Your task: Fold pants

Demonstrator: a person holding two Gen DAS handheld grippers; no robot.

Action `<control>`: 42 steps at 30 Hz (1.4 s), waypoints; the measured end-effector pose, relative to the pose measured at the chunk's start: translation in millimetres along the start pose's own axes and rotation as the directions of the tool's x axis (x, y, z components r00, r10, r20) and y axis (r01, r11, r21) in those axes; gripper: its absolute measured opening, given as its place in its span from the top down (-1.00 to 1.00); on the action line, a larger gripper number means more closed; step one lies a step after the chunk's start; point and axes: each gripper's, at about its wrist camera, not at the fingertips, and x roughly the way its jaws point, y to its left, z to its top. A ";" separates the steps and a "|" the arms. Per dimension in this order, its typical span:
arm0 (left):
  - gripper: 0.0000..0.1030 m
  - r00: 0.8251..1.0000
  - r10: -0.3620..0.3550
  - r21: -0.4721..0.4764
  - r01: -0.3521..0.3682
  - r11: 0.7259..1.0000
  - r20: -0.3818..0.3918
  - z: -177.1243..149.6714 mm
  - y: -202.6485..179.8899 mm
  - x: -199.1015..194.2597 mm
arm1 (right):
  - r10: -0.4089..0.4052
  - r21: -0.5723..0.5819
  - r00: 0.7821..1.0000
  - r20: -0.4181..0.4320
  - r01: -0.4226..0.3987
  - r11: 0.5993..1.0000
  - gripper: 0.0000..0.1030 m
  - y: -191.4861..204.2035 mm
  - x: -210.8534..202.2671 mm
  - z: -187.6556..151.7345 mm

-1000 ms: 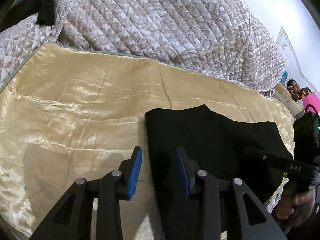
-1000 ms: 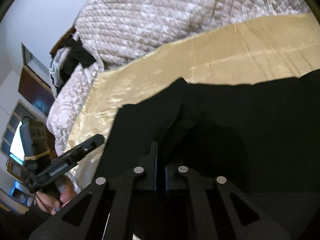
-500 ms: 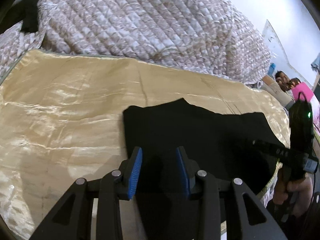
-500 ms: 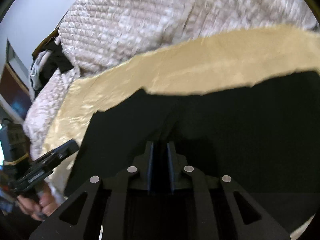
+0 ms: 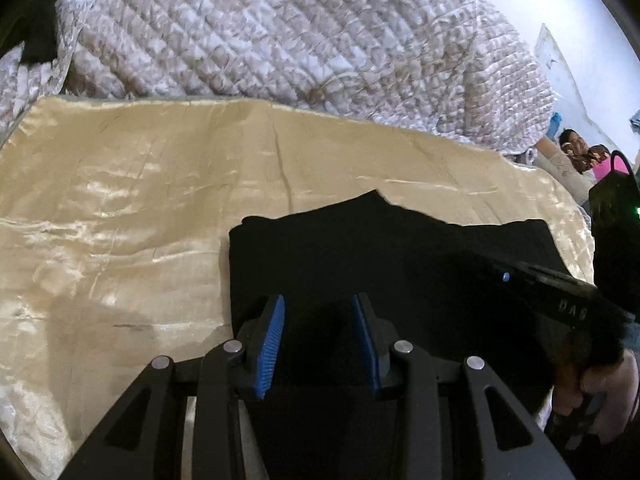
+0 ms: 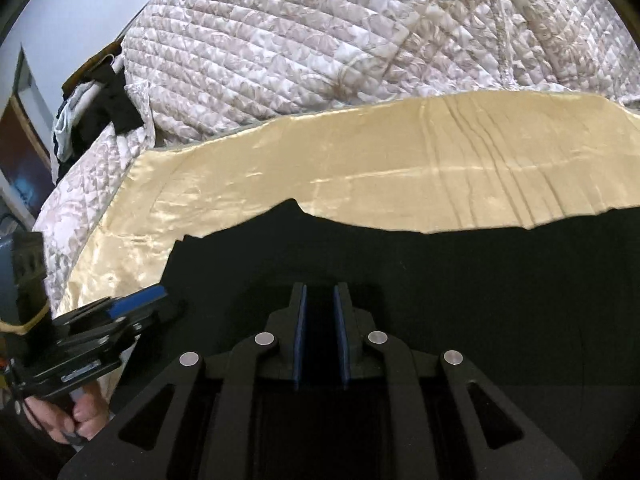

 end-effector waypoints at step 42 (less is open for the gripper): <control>0.27 0.990 0.122 0.072 -0.127 0.989 0.074 -67.8 -23.2 -48.9 | -0.085 -0.110 0.994 0.062 0.092 0.990 0.64 19.7 -52.5 -92.2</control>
